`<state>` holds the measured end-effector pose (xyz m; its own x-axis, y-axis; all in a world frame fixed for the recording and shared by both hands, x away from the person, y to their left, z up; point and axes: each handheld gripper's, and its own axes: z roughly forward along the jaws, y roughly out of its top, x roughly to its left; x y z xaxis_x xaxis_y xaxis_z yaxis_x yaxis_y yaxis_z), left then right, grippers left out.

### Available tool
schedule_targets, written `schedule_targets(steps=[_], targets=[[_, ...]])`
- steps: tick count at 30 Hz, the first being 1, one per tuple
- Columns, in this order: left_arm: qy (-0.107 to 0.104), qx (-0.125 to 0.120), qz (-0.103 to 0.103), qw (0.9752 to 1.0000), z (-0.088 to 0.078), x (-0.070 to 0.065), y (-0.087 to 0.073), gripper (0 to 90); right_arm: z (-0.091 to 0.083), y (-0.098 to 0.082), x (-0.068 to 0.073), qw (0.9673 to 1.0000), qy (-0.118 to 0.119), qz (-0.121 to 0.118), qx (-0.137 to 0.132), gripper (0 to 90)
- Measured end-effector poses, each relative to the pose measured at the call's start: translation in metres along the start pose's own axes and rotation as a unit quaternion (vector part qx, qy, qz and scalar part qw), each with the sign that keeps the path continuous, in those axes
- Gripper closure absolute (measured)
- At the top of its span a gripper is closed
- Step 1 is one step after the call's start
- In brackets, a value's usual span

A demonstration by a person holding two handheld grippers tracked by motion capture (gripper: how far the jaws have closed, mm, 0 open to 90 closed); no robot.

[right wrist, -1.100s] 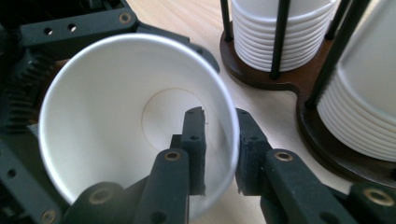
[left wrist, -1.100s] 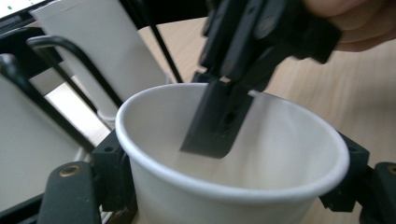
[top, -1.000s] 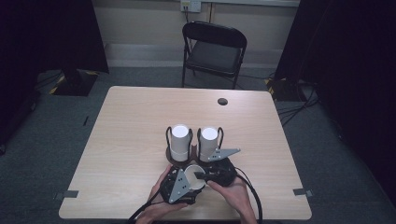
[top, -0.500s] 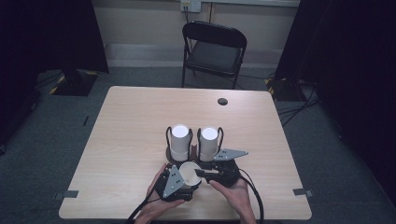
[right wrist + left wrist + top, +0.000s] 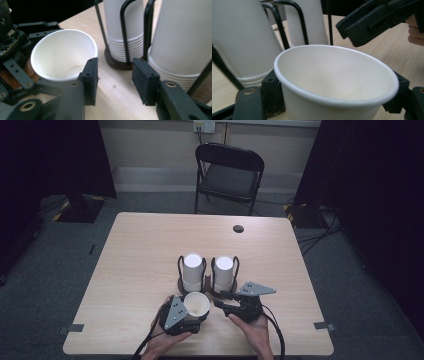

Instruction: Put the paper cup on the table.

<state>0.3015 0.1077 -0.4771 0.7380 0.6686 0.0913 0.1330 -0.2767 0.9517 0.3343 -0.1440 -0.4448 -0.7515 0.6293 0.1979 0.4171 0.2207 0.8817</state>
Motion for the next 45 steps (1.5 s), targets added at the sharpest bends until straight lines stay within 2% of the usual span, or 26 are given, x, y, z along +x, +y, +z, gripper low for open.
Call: schedule_targets(steps=[4, 8, 11, 17, 20, 22, 27, 30, 34, 36, 37, 40, 42, 45], targets=[[0.006, -0.002, -0.006, 1.0000, -0.009, 0.008, -0.001, 23.3, -0.006, -0.006, -0.002, 0.9991, -0.026, -0.002, -0.032, 47.6], [0.013, -0.008, -0.014, 0.9998, -0.015, 0.014, -0.002, 23.3, -0.013, -0.013, -0.006, 0.9961, -0.061, 0.002, -0.064, 39.3], [0.024, -0.007, -0.019, 0.9995, -0.018, 0.019, -0.003, 23.3, -0.018, -0.020, -0.011, 0.9931, -0.083, 0.008, -0.083, 32.1], [0.045, -0.008, -0.030, 0.9985, -0.025, 0.030, -0.002, 23.3, -0.029, -0.031, -0.019, 0.9862, -0.118, 0.020, -0.114, 23.2], [0.058, -0.013, -0.032, 0.9977, -0.029, 0.037, 0.000, 23.2, -0.033, -0.036, -0.022, 0.9832, -0.136, 0.021, -0.120, 18.3], [0.066, -0.016, -0.035, 0.9971, -0.032, 0.042, 0.001, 23.2, -0.036, -0.039, -0.024, 0.9825, -0.141, 0.023, -0.120, 15.4], [0.082, -0.021, -0.042, 0.9955, -0.037, 0.055, 0.003, 23.2, -0.038, -0.046, -0.028, 0.9792, -0.158, 0.028, -0.124, 15.0], [0.090, -0.022, -0.045, 0.9947, -0.039, 0.061, 0.004, 23.2, -0.038, -0.049, -0.029, 0.9763, -0.178, 0.028, -0.119, 15.0], [0.109, -0.035, -0.062, 0.9915, -0.044, 0.075, 0.006, 23.2, -0.038, -0.052, -0.030, 0.9706, -0.212, 0.024, -0.112, 15.1], [0.111, -0.038, -0.065, 0.9909, -0.045, 0.078, 0.007, 23.2, -0.038, -0.053, -0.030, 0.9695, -0.216, 0.025, -0.113, 15.1], [0.124, -0.039, -0.068, 0.9892, -0.045, 0.083, 0.008, 23.3, -0.038, -0.055, -0.030, 0.9659, -0.228, 0.022, -0.121, 15.1], [0.148, -0.023, -0.053, 0.9873, -0.042, 0.087, 0.011, 23.1, -0.038, -0.058, -0.032, 0.9621, -0.240, 0.022, -0.128, 15.2], [0.146, -0.023, -0.055, 0.9874, -0.042, 0.089, 0.011, 23.1, -0.038, -0.059, -0.033, 0.9613, -0.243, 0.023, -0.128, 15.2], [0.157, -0.028, -0.063, 0.9851, -0.039, 0.098, 0.013, 23.1, -0.040, -0.063, -0.035, 0.9585, -0.253, 0.024, -0.130, 15.2]])
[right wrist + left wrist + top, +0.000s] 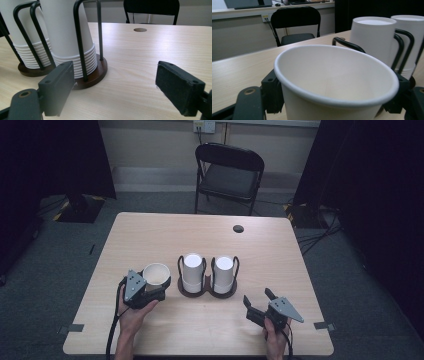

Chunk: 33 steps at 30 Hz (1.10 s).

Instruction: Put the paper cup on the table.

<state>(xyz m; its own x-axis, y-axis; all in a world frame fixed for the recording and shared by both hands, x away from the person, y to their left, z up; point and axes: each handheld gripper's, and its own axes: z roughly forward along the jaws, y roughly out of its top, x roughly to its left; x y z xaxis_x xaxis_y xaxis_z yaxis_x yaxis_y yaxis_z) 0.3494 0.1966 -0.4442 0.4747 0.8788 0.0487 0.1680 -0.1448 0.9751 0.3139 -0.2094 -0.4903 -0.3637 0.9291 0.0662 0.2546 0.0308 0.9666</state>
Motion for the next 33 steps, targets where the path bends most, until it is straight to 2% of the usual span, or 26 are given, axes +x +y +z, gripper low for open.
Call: schedule_targets(steps=[2, 6, 8, 9, 13, 18, 19, 22, 27, 33], targets=[[0.003, 0.000, -0.001, 1.0000, 0.002, 0.002, 0.001, 23.1, 0.000, -0.001, 0.000, 1.0000, -0.002, 0.002, 0.001, 15.2], [0.010, -0.008, -0.019, 0.9997, 0.014, 0.016, 0.003, 23.1, 0.000, -0.004, -0.003, 1.0000, -0.005, 0.004, -0.002, 15.1], [0.013, -0.005, -0.016, 0.9998, 0.016, 0.018, 0.003, 22.8, -0.001, -0.004, -0.003, 1.0000, -0.003, 0.006, -0.001, 15.1], [0.009, -0.003, -0.022, 0.9997, 0.020, 0.022, 0.005, 22.6, -0.001, -0.004, -0.003, 0.9999, 0.010, 0.009, 0.002, 15.0], [0.017, -0.010, -0.030, 0.9994, 0.027, 0.030, 0.005, 22.6, -0.001, -0.004, -0.003, 0.9999, 0.008, 0.010, 0.000, 15.0], [0.024, -0.011, -0.035, 0.9990, 0.035, 0.038, 0.004, 22.6, -0.003, -0.005, -0.002, 0.9999, 0.006, 0.005, -0.011, 15.0], [0.034, -0.010, -0.041, 0.9985, 0.039, 0.041, 0.002, 22.5, -0.003, -0.005, -0.001, 1.0000, 0.006, 0.000, -0.008, 14.9], [0.041, -0.001, -0.048, 0.9980, 0.047, 0.046, -0.002, 22.5, -0.001, -0.005, 0.000, 0.9999, 0.009, -0.007, -0.001, 14.9], [0.039, 0.003, -0.054, 0.9978, 0.056, 0.052, -0.006, 22.3, -0.001, -0.004, -0.001, 0.9999, 0.011, -0.003, -0.001, 14.9], [0.036, 0.012, -0.082, 0.9960, 0.067, 0.060, -0.014, 21.9, -0.001, -0.005, 0.001, 0.9999, 0.008, -0.011, 0.000, 14.9]])
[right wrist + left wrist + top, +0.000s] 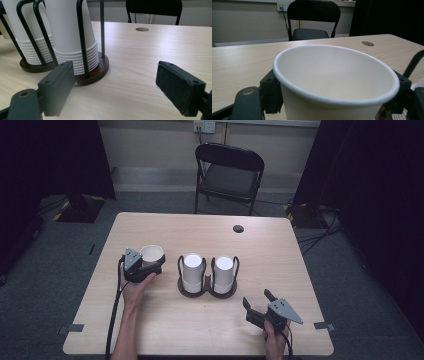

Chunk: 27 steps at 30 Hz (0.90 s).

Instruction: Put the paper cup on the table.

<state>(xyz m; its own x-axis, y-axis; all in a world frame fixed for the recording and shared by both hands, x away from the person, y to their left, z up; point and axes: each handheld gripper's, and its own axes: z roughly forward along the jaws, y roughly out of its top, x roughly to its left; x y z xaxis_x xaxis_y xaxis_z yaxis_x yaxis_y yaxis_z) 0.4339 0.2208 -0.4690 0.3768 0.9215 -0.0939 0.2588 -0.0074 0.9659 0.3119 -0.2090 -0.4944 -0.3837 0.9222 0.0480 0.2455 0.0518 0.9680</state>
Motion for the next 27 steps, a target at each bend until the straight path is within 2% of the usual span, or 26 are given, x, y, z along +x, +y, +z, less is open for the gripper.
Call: schedule_targets(steps=[5, 9, 22, 27], targets=[[0.002, 0.001, -0.005, 1.0000, 0.005, 0.005, -0.004, 21.6, 0.000, 0.000, 0.000, 1.0000, 0.004, -0.002, 0.001, 14.9], [0.010, 0.011, -0.008, 0.9999, 0.009, 0.007, -0.008, 21.5, 0.000, 0.000, 0.000, 1.0000, 0.003, -0.002, 0.002, 14.9], [0.004, 0.046, 0.027, 0.9985, 0.013, 0.001, -0.013, 19.8, 0.001, 0.000, -0.001, 1.0000, 0.003, 0.002, 0.004, 14.7], [-0.001, 0.052, 0.026, 0.9983, 0.011, 0.003, -0.016, 18.2, 0.000, 0.000, -0.001, 1.0000, 0.003, 0.004, 0.001, 14.7]])
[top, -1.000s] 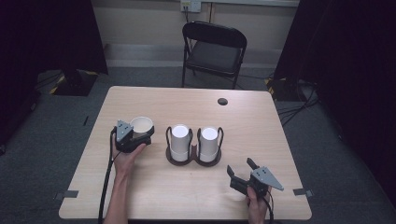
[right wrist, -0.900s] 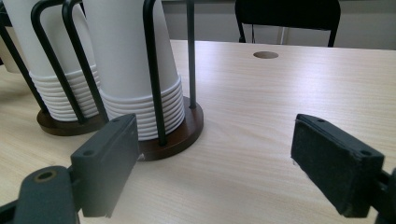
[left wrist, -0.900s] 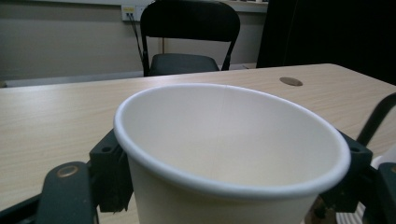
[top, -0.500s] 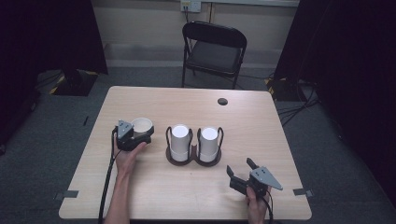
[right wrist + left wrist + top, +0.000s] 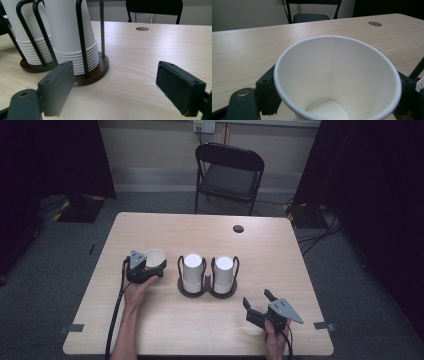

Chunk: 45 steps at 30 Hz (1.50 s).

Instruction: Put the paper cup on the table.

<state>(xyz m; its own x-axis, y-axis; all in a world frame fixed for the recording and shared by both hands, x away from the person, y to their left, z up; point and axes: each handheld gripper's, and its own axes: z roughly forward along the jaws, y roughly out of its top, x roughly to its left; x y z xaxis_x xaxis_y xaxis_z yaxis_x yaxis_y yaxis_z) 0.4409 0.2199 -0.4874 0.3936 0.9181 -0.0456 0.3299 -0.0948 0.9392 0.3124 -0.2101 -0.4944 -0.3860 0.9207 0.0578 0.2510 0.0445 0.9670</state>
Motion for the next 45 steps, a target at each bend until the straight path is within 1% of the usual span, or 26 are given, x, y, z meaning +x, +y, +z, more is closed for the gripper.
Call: schedule_targets(steps=[6, 8, 9, 12, 16, 18, 19, 21, 22, 24, 25, 26, 27, 28, 30, 31, 32, 33, 37, 38, 40, 41, 42, 43, 44, 45], targets=[[0.000, 0.004, 0.000, 1.0000, -0.002, 0.001, -0.001, 15.4, 0.000, 0.000, 0.000, 1.0000, 0.001, 0.000, 0.000, 14.7], [-0.001, 0.007, -0.002, 1.0000, -0.003, 0.001, -0.002, 15.4, 0.000, 0.000, 0.000, 1.0000, 0.000, 0.001, 0.000, 14.7], [-0.005, 0.008, -0.006, 0.9999, -0.004, 0.001, -0.003, 15.5, 0.000, 0.000, 0.000, 1.0000, 0.000, 0.001, 0.000, 14.7], [0.000, 0.014, -0.008, 0.9999, -0.006, 0.001, -0.004, 15.5, 0.000, 0.000, 0.000, 1.0000, 0.001, 0.000, 0.002, 14.7], [0.002, 0.017, -0.002, 0.9999, -0.008, 0.001, -0.005, 15.4, 0.001, 0.000, 0.000, 1.0000, 0.001, -0.001, 0.004, 14.7], [0.006, 0.025, 0.003, 0.9997, -0.009, 0.000, -0.006, 15.5, 0.000, 0.000, 0.000, 1.0000, 0.001, 0.000, 0.002, 14.7], [0.011, 0.028, 0.000, 0.9995, -0.011, -0.001, -0.006, 15.5, 0.000, 0.000, 0.000, 1.0000, 0.001, 0.001, -0.001, 14.7], [0.011, 0.028, -0.001, 0.9996, -0.013, -0.001, -0.005, 15.5, 0.000, 0.000, 0.000, 1.0000, 0.001, 0.001, 0.000, 14.7], [0.011, 0.023, 0.000, 0.9997, -0.014, -0.001, -0.005, 15.5, 0.000, 0.000, 0.000, 1.0000, 0.001, 0.001, 0.001, 14.7], [0.010, 0.025, 0.002, 0.9996, -0.017, -0.002, -0.006, 15.5, 0.000, 0.000, 0.000, 1.0000, 0.001, 0.001, 0.001, 14.7], [0.016, 0.033, 0.006, 0.9993, -0.018, -0.002, -0.008, 15.7, 0.000, 0.000, 0.000, 1.0000, 0.002, 0.001, 0.001, 14.7], [0.016, 0.033, 0.006, 0.9993, -0.018, -0.002, -0.008, 15.7, 0.000, 0.000, 0.000, 1.0000, 0.002, 0.002, 0.001, 14.7], [0.019, 0.031, 0.001, 0.9993, -0.020, -0.003, -0.010, 15.7, 0.000, 0.000, -0.001, 1.0000, 0.002, 0.003, 0.001, 14.7], [0.019, 0.033, 0.006, 0.9993, -0.022, -0.003, -0.010, 15.7, 0.000, 0.000, -0.001, 1.0000, 0.002, 0.003, 0.000, 14.7], [0.020, 0.030, 0.006, 0.9993, -0.024, -0.005, -0.010, 15.7, 0.000, 0.000, -0.001, 1.0000, 0.002, 0.002, 0.000, 14.7], [0.020, 0.030, 0.011, 0.9993, -0.026, -0.005, -0.010, 15.7, 0.000, 0.000, 0.000, 1.0000, 0.002, 0.002, 0.001, 14.7], [0.021, 0.028, 0.008, 0.9993, -0.028, -0.007, -0.010, 15.6, 0.000, 0.000, 0.000, 1.0000, 0.001, 0.001, 0.001, 14.7], [0.023, 0.029, 0.012, 0.9992, -0.029, -0.006, -0.010, 15.6, 0.000, 0.000, 0.000, 1.0000, 0.001, 0.000, 0.000, 14.7], [0.019, 0.017, -0.005, 0.9997, -0.038, -0.008, -0.014, 15.7, 0.000, 0.000, 0.000, 1.0000, 0.001, 0.000, 0.001, 14.7], [0.020, 0.009, -0.014, 0.9997, -0.040, -0.010, -0.015, 15.7, 0.000, 0.000, 0.000, 1.0000, 0.002, -0.001, 0.002, 14.7], [0.020, 0.010, -0.014, 0.9996, -0.043, -0.011, -0.015, 15.7, 0.000, 0.000, 0.000, 1.0000, 0.003, -0.002, 0.002, 14.7], [0.023, 0.006, -0.013, 0.9996, -0.046, -0.016, -0.015, 15.7, 0.001, 0.000, 0.001, 1.0000, 0.002, -0.004, 0.006, 14.6], [0.026, 0.009, -0.007, 0.9996, -0.048, -0.018, -0.016, 15.7, 0.001, 0.000, 0.001, 1.0000, 0.002, -0.005, 0.006, 14.7], [0.026, 0.009, -0.007, 0.9996, -0.048, -0.018, -0.016, 15.7, 0.001, 0.000, 0.001, 1.0000, 0.003, -0.005, 0.006, 14.7], [0.030, 0.009, -0.004, 0.9995, -0.050, -0.021, -0.017, 15.7, 0.001, 0.000, 0.001, 1.0000, 0.003, -0.004, 0.005, 14.6], [0.029, 0.005, -0.009, 0.9995, -0.054, -0.025, -0.019, 15.8, 0.000, 0.000, 0.001, 1.0000, 0.004, -0.002, 0.004, 14.7]])
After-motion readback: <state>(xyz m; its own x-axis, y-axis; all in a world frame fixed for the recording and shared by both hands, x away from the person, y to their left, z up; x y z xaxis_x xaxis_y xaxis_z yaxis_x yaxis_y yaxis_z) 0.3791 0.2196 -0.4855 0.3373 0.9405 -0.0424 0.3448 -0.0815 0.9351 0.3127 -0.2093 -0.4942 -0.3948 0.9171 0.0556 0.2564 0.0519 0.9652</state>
